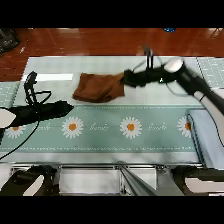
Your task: Fold the shirts.
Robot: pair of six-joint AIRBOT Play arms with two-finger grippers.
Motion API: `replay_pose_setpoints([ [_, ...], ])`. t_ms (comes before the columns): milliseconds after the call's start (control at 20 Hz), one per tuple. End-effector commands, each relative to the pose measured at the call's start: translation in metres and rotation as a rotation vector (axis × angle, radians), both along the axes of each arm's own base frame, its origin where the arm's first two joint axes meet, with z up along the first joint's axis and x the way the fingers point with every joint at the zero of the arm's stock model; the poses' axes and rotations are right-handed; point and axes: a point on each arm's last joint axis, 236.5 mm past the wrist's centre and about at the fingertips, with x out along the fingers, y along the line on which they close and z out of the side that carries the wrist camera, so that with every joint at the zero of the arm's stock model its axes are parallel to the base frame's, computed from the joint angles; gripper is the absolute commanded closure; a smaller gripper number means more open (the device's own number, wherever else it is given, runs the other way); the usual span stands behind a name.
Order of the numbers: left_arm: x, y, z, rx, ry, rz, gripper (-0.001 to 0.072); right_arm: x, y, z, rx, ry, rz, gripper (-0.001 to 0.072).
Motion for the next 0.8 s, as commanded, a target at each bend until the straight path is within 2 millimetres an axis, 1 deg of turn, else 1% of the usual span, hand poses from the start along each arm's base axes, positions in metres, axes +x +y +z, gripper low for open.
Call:
replay_pose_setpoints([
  [0, 0.0, 0.0, -0.001, 0.0, 0.002, -0.001, 0.069, 0.027, -0.041, 0.077, -0.172, -0.145, -0.006, 0.0687],
  [50, 0.0, 0.0, -0.001, 0.0, 0.002, -0.001, 0.069, 0.03, -0.057, 0.098, -0.187, -0.164, -0.023, 0.0687],
  [150, -0.001, -0.001, -0.001, 0.0, 0.003, -0.004, 0.069, 0.034, -0.092, 0.131, -0.192, -0.169, -0.074, 0.0687],
  [250, -0.003, -0.004, -0.001, 0.001, 0.004, -0.016, 0.069, 0.032, -0.133, 0.152, -0.199, -0.153, -0.143, 0.0687],
  [350, -0.005, -0.008, -0.001, 0.0, 0.004, -0.029, 0.069, 0.025, -0.18, 0.167, -0.211, -0.13, -0.229, 0.0687],
  [450, -0.007, -0.012, -0.001, 0.001, 0.003, -0.045, 0.069, 0.009, -0.227, 0.178, -0.23, -0.107, -0.311, 0.0687],
  [550, -0.009, -0.017, 0.0, 0.001, -0.001, -0.06, 0.069, -0.013, -0.272, 0.189, -0.243, -0.075, -0.398, 0.0689],
  [700, -0.008, -0.021, 0.002, -0.001, -0.021, -0.067, 0.069, -0.052, -0.333, 0.202, -0.28, -0.036, -0.548, 0.0689],
  [750, -0.007, -0.022, 0.003, -0.002, -0.026, -0.067, 0.069, -0.063, -0.35, 0.204, -0.287, -0.019, -0.595, 0.0689],
])
